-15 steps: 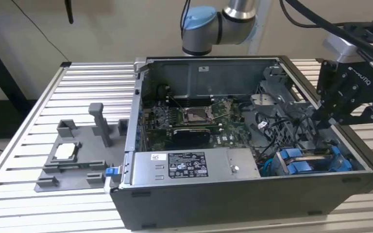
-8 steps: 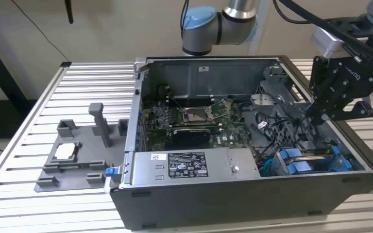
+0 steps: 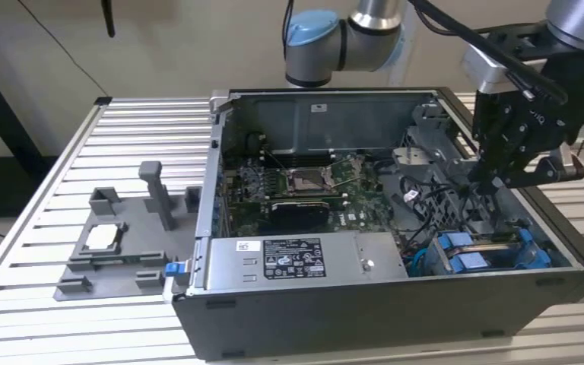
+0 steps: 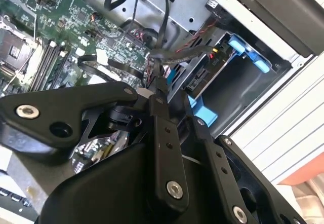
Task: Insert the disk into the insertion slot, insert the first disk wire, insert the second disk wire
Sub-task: 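Insert the first disk wire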
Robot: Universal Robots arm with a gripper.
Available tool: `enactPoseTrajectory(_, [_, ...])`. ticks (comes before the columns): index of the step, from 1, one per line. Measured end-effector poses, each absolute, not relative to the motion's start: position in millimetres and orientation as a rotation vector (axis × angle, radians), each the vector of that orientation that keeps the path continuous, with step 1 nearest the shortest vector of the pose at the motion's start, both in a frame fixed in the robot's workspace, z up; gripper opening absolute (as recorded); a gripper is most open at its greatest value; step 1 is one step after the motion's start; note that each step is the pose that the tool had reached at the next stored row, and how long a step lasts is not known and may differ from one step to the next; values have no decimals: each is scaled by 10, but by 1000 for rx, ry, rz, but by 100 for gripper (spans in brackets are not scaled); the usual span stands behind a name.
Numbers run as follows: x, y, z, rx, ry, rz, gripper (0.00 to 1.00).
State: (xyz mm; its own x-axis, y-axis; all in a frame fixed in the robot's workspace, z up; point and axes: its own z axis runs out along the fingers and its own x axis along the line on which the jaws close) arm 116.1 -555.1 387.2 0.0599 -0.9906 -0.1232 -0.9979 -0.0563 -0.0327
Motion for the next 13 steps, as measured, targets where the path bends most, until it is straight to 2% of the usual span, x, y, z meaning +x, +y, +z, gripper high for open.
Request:
enactPoseTrajectory(7, [1075,-5485,3871,-2208,2068,32,27])
enactPoseTrajectory(13, [1053,-5463,3871,-2218,2073,12,27])
